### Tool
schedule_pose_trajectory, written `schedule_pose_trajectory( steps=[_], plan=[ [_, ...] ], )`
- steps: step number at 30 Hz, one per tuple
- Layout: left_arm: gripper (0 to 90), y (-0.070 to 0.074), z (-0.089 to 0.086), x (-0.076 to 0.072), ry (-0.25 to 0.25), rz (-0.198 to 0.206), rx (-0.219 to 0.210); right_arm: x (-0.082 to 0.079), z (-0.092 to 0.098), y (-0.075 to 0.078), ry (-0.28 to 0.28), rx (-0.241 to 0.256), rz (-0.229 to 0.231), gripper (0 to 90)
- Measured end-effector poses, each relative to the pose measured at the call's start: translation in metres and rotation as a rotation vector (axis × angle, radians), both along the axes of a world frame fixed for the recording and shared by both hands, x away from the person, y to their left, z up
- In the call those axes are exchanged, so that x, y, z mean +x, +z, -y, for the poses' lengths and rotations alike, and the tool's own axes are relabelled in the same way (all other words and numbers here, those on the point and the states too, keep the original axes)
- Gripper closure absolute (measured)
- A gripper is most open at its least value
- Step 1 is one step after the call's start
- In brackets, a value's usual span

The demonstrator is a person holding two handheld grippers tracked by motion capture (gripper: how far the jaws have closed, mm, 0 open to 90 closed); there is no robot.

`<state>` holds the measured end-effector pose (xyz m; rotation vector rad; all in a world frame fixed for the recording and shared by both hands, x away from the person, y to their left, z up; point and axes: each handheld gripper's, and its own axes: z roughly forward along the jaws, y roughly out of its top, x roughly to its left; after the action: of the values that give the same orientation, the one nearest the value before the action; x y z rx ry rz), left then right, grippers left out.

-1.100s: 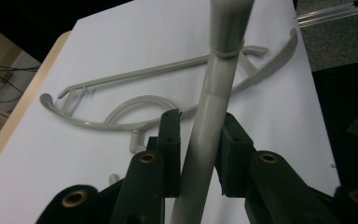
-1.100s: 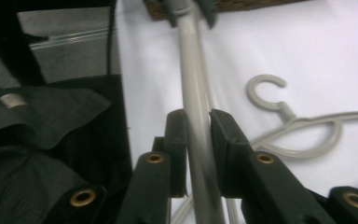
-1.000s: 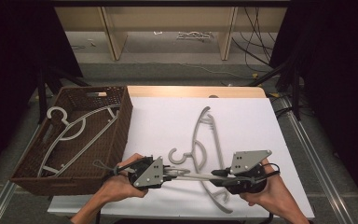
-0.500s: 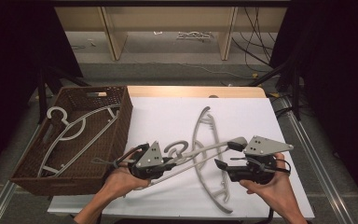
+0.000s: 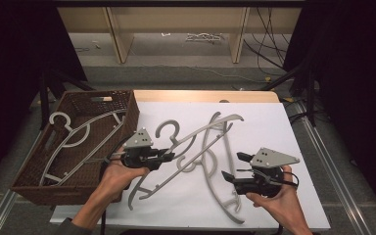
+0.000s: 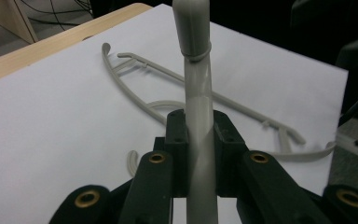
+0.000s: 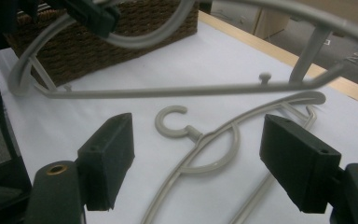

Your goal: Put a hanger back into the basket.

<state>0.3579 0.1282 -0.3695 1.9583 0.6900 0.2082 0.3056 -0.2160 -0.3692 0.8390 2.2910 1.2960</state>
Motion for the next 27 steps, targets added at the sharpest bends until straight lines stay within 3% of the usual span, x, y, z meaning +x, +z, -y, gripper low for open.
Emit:
schedule_pose_trajectory(
  steps=[3,10,12,14,19,23,27],
  plan=[
    [79.0,0.011,-0.004,0.001,0.005,-0.024,-0.036,0.000,0.000,-0.004,-0.001,0.031,0.009,26.2],
    [79.0,0.046,-0.012,0.000,0.001,-0.030,-0.082,-0.002,0.002,-0.013,-0.012,0.070,0.005,24.7],
    [79.0,0.061,-0.017,0.002,-0.014,0.002,-0.102,-0.002,0.003,-0.016,-0.005,0.073,-0.007,24.2],
    [79.0,0.073,-0.021,0.000,0.009,-0.030,-0.114,-0.002,0.003,-0.019,-0.001,0.085,-0.002,23.9],
    [79.1,0.103,-0.040,0.003,0.040,0.028,-0.096,-0.002,0.006,-0.025,-0.012,0.074,-0.017,23.2],
    [79.1,0.112,-0.060,0.010,0.100,0.045,-0.091,-0.002,0.006,-0.028,-0.013,0.075,-0.026,22.6],
    [79.0,0.106,-0.082,0.021,0.164,0.041,-0.102,-0.003,0.005,-0.031,-0.005,0.074,-0.035,22.3]
  ],
)
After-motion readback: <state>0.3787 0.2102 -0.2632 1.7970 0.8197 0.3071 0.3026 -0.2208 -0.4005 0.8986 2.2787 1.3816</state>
